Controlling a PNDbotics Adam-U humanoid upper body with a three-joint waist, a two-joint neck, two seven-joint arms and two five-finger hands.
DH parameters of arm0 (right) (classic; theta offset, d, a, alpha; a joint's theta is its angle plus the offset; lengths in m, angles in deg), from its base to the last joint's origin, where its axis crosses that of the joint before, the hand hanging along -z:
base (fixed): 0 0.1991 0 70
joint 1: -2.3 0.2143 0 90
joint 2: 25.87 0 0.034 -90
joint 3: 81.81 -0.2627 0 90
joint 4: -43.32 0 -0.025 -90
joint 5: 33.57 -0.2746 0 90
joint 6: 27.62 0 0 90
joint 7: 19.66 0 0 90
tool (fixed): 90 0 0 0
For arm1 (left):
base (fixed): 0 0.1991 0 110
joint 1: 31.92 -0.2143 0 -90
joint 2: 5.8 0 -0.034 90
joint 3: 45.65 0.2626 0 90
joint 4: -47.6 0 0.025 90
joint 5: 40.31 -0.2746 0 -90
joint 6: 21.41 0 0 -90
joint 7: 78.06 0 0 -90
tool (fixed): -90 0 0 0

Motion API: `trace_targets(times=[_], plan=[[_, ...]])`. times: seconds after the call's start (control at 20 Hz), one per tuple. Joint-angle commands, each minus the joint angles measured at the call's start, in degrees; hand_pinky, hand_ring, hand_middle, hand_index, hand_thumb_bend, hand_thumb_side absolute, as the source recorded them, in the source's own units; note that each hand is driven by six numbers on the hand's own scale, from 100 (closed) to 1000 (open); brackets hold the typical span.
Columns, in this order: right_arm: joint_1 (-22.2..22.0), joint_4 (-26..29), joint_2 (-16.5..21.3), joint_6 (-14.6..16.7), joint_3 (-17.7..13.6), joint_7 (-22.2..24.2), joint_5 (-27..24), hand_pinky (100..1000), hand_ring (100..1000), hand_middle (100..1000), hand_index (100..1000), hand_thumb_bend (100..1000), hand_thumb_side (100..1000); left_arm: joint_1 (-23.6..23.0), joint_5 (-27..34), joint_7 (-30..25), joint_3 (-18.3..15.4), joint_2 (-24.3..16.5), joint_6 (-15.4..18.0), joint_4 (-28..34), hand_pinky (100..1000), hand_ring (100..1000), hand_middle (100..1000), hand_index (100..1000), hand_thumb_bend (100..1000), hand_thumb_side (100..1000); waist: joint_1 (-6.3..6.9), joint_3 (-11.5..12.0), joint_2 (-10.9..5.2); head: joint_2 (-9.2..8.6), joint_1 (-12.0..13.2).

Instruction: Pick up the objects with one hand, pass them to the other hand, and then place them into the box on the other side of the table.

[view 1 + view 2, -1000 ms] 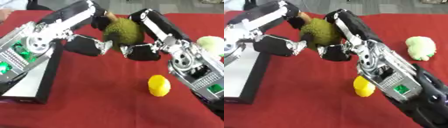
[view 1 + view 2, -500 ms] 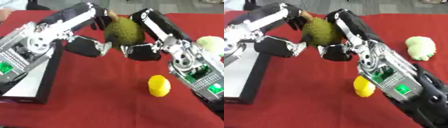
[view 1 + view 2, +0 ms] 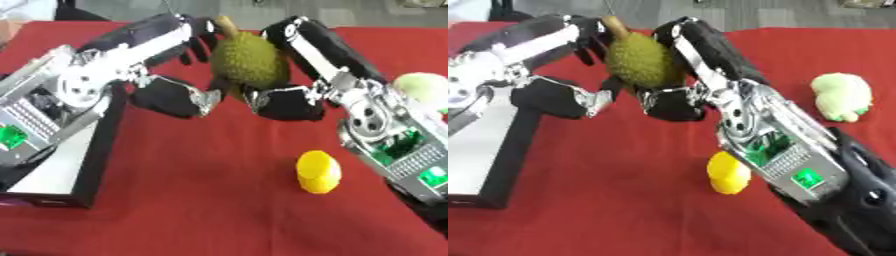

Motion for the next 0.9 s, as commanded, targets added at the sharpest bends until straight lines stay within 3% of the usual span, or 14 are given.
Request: trace_targets(times=[0.05,0.1,0.15,0.2,0.3,0.65,0.9], plan=[[0.7,1.0,0.5,0.1,-0.8,-0.4,-0.3,817,619,506,491,100,100,0.4,-1.6,-0.9,-0.6,-1.5,0.3,0.7,767,776,744,972,100,288,0.44,0.0,-0.83,-0.66,0.2],[0.7,1.0,0.6,0.1,-0.8,-0.5,-0.3,816,619,506,491,100,100,0.3,-1.8,-1.0,-0.7,-1.6,0.5,0.7,770,779,744,971,100,371,0.42,0.0,-0.83,-0.68,0.2],[0.7,1.0,0.6,0.1,-0.8,-0.5,-0.3,816,619,506,491,100,100,0.2,-2.0,-0.9,-0.9,-1.8,0.7,0.7,770,779,743,971,100,383,0.42,0.0,-0.84,-0.68,0.2],[0.6,1.0,0.7,0.1,-0.8,-0.6,-0.4,816,619,506,491,100,100,0.1,-2.1,-0.7,-1.1,-1.9,1.0,0.7,774,782,743,971,100,480,0.44,0.0,-0.83,-0.69,0.2],[0.6,1.0,0.6,0.1,-0.8,-0.6,-0.4,816,619,506,491,100,100,-0.1,-2.1,0.1,-1.5,-2.1,1.3,0.7,778,785,744,974,100,534,0.45,0.0,-0.82,-0.67,0.2],[0.5,1.0,0.6,0.2,-0.8,-0.8,-0.6,815,618,506,491,100,100,-0.2,-0.8,2.8,-1.8,-2.0,1.2,0.7,782,782,731,963,100,628,0.38,0.0,-0.73,-0.64,0.2],[0.5,1.0,0.6,0.2,-0.7,-0.9,-0.7,815,617,506,490,100,100,0.1,1.1,3.2,-1.6,-1.8,2.9,0.7,784,783,722,937,100,701,0.38,0.0,-0.70,-0.59,0.2]])
